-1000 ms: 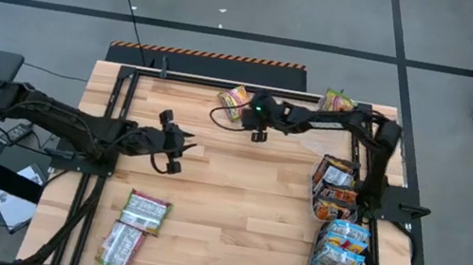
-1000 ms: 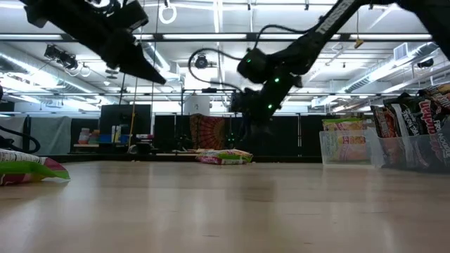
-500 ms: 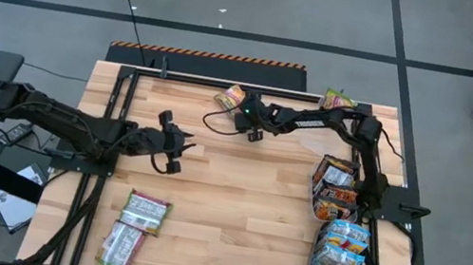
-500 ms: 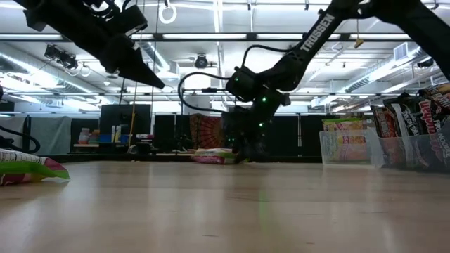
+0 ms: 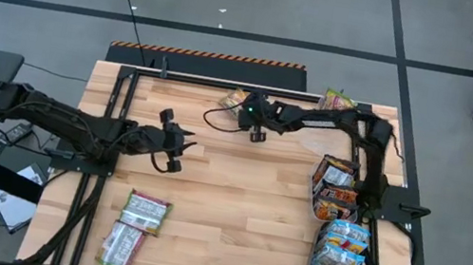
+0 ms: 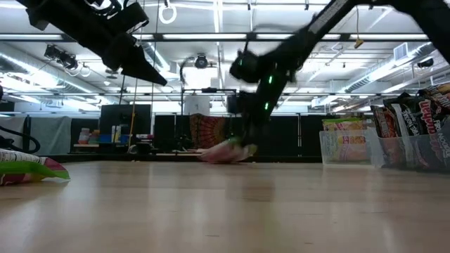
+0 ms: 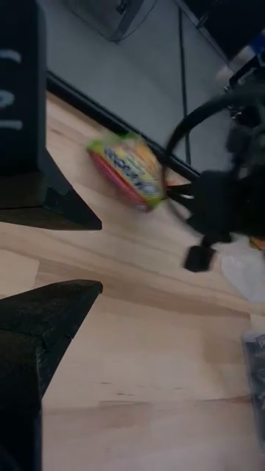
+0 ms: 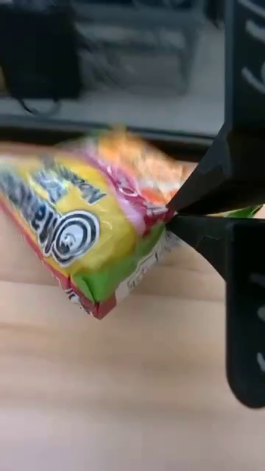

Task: Sort Maruchan noodles
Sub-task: Put the green noodle pack into the top transparent bin

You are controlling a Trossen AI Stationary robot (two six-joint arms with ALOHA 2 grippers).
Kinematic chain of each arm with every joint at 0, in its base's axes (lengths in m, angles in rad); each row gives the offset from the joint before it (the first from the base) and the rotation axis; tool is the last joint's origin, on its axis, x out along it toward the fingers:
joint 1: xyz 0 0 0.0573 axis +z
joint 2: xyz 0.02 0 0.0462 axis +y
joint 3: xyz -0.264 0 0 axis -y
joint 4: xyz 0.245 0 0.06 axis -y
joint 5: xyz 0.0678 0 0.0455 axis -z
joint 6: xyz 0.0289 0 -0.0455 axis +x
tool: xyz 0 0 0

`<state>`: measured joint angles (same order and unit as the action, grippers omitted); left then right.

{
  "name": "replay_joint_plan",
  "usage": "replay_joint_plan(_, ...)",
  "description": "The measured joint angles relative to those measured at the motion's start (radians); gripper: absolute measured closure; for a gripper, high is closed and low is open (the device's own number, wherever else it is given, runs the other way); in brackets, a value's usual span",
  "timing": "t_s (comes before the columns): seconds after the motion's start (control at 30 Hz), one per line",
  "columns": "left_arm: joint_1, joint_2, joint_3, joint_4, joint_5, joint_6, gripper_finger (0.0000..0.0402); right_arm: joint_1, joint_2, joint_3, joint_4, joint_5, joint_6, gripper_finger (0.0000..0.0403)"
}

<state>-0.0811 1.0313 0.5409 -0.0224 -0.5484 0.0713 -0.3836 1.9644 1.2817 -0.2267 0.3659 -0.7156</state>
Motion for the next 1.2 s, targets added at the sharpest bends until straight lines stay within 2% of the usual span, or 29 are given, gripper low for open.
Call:
replay_joint_plan(0.17, -0.013, 0.000, 0.051, 0.002, 0.002, 0.057, 0.0276, 0.017, -0.169, 0.124, -0.478, -0.008, 0.264, 0.0396)
replay_joint_plan(0.27, -0.014, 0.000, 0.073, 0.011, 0.015, 0.078, 0.0276, -0.019, -0.269, 0.222, -0.788, -0.039, 0.430, 0.0395)
replay_joint_plan(0.37, -0.014, 0.000, 0.076, 0.043, 0.078, 0.078, 0.0276, -0.096, -0.360, 0.272, -1.018, -0.118, 0.592, 0.0395)
replay_joint_plan(0.43, -0.014, 0.000, 0.076, 0.079, 0.145, 0.078, 0.0276, -0.154, -0.417, 0.271, -1.108, -0.170, 0.668, 0.0395)
replay_joint_plan(0.53, -0.015, 0.000, 0.076, 0.131, 0.255, 0.073, 0.0276, -0.236, -0.498, 0.224, -1.170, -0.195, 0.721, 0.0395)
replay_joint_plan(0.63, -0.020, 0.001, 0.076, 0.172, 0.333, 0.070, 0.0276, -0.309, -0.553, 0.140, -1.160, -0.245, 0.739, 0.0395)
replay_joint_plan(0.73, -0.039, 0.001, 0.076, 0.194, 0.351, 0.072, 0.0276, -0.358, -0.590, 0.051, -1.133, -0.322, 0.738, 0.0395)
replay_joint_plan(0.8, -0.051, 0.001, 0.076, 0.194, 0.352, 0.072, 0.0276, -0.378, -0.592, -0.007, -1.117, -0.333, 0.734, 0.0396)
replay_joint_plan(0.93, -0.080, 0.001, 0.076, 0.196, 0.352, 0.072, 0.0276, -0.417, -0.563, -0.079, -1.122, -0.346, 0.732, 0.0396)
replay_joint_plan(1.07, -0.099, 0.001, 0.076, 0.210, 0.352, 0.072, 0.0276, -0.439, -0.487, -0.061, -1.149, -0.407, 0.691, 0.0396)
replay_joint_plan(1.2, -0.098, 0.001, 0.076, 0.207, 0.351, 0.072, 0.0276, -0.472, -0.383, 0.025, -1.209, -0.327, 0.676, 0.0395)
